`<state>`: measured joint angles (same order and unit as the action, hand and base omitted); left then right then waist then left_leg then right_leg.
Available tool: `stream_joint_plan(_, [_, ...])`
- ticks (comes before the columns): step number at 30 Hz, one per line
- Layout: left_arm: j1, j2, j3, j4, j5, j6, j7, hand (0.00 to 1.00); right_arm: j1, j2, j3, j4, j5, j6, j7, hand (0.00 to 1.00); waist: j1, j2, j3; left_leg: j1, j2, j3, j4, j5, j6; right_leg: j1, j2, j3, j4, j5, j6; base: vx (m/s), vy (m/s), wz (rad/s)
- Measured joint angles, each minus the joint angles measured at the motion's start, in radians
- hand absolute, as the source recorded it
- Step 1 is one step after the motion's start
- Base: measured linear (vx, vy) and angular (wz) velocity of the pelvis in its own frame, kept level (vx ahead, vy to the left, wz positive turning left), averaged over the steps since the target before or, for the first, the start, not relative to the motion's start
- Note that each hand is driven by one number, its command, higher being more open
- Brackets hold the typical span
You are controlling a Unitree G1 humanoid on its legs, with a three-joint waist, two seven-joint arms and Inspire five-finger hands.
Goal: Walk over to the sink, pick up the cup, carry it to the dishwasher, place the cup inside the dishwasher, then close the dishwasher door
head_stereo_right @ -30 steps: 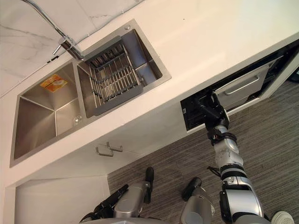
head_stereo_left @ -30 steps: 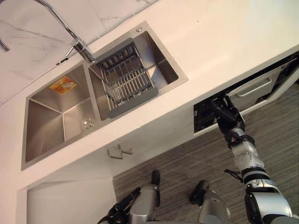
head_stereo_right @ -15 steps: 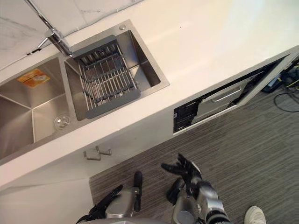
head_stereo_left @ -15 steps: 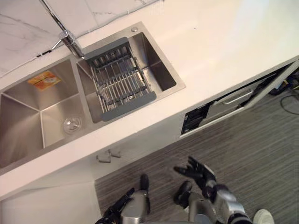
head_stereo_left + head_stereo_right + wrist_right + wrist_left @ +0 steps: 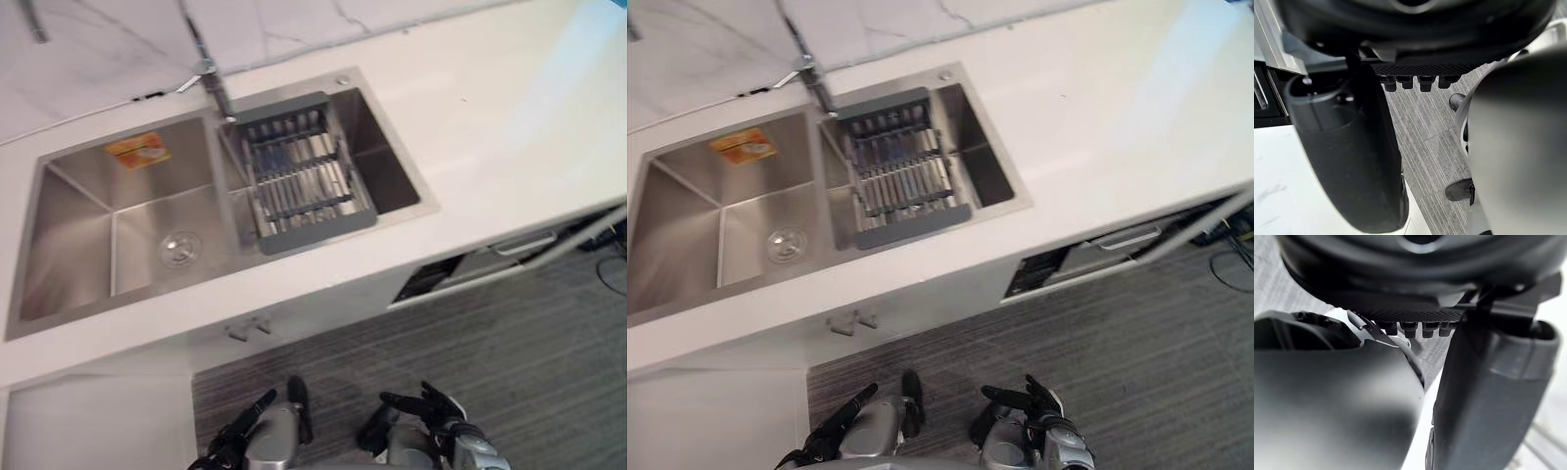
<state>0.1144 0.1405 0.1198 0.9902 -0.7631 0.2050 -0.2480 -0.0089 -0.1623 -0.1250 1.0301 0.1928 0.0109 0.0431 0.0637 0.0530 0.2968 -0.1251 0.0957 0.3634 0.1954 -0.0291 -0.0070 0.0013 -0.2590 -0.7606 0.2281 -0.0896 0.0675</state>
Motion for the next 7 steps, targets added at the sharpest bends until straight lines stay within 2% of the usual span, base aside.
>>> stream_joint_plan(3, [-0.012,0.026,-0.016,0.003,0.016,0.033,0.000,1.00,-0.020,0.023,-0.004,0.002,0.002,0.011,-0.003,1.00,0.001,-0.032,-0.002,0.005,-0.031,0.007,-0.017,-0.004,0.007,-0.016,-0.020,0.033,0.006,0.011,0.014,-0.01,0.160,-0.04])
stream_joint_plan(5, [-0.017,0.033,-0.031,0.003,0.034,0.039,0.000,1.00,-0.021,0.026,-0.007,0.002,0.001,0.011,-0.002,1.00,0.000,-0.039,-0.003,0.012,-0.045,0.011,-0.025,-0.012,0.020,-0.022,-0.037,0.045,0.028,0.008,0.020,-0.01,0.122,-0.05])
stream_joint_plan(7, [-0.022,0.040,-0.040,0.003,0.043,0.043,0.001,1.00,-0.021,0.027,-0.025,0.002,0.000,0.012,-0.004,1.00,-0.003,-0.052,-0.001,0.016,-0.065,0.011,-0.023,-0.025,0.040,-0.036,-0.074,0.054,0.080,-0.032,0.029,-0.01,0.080,0.02])
